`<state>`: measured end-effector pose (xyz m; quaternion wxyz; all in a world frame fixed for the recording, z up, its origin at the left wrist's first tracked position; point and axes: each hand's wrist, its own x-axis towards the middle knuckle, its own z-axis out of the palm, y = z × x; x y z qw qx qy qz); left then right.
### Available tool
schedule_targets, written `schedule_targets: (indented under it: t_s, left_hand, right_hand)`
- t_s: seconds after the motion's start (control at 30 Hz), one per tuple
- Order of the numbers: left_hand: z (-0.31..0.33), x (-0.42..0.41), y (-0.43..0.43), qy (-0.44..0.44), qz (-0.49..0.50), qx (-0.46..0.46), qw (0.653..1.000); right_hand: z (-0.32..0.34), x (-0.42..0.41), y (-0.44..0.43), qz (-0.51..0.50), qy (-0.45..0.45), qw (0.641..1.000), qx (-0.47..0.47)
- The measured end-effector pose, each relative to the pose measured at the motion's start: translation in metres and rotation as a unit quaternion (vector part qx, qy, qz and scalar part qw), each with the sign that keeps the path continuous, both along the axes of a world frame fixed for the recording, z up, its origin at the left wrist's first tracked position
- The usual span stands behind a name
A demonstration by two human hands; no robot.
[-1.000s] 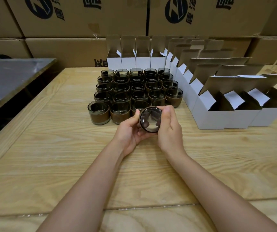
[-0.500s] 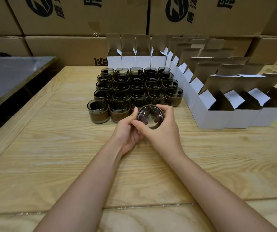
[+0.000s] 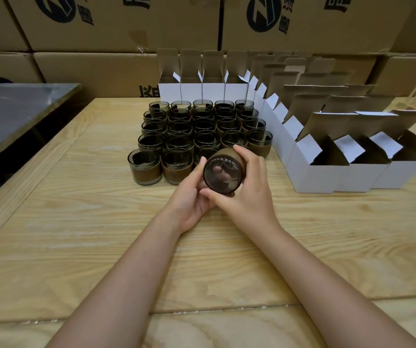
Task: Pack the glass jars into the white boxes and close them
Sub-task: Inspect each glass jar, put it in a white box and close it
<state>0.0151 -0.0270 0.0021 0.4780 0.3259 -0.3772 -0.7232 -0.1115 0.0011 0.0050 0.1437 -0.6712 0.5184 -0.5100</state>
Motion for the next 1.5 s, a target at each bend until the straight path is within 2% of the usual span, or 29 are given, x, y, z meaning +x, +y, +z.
schedule_targets:
  t_s: [0.2,0.37,0.5,0.6,0.7,0.87,1.03,1.3,1.5]
  left_hand:
    - [0.002,0.002,0.004,-0.033,-0.041,-0.036,0.998]
    - [0.003,0.001,0.009,-0.033,-0.025,-0.053,0.998]
    - [0.002,-0.001,0.010,-0.019,0.006,-0.078,0.997]
    - [0.001,-0.001,0.011,0.006,0.015,-0.090,0.996]
    - [-0.002,0.000,0.008,0.029,-0.001,-0.110,0.994]
    - [-0.003,0.001,0.007,0.044,-0.026,-0.110,0.993]
    - [0.002,0.000,0.009,0.052,-0.036,-0.085,0.994]
    - [0.001,0.002,0.008,0.012,-0.060,-0.083,0.995]
    - [-0.002,0.001,0.005,-0.005,-0.023,-0.099,0.995]
  right_hand:
    - [0.000,-0.007,-0.004,0.000,0.074,0.991,-0.110]
    - [-0.003,-0.011,-0.007,0.028,0.082,0.989,-0.122]
    - [-0.001,-0.009,-0.001,0.060,-0.016,0.996,-0.067]
    - [0.003,0.000,0.007,0.036,-0.131,0.991,-0.012]
    - [0.002,0.008,0.010,0.007,-0.193,0.981,0.023]
    - [0.000,0.011,0.010,0.042,-0.240,0.969,0.040]
    - [0.001,0.011,0.010,0.030,-0.262,0.964,0.038]
    - [0.005,0.011,0.009,0.059,-0.371,0.921,0.101]
    - [0.004,0.012,0.008,0.093,-0.367,0.919,0.113]
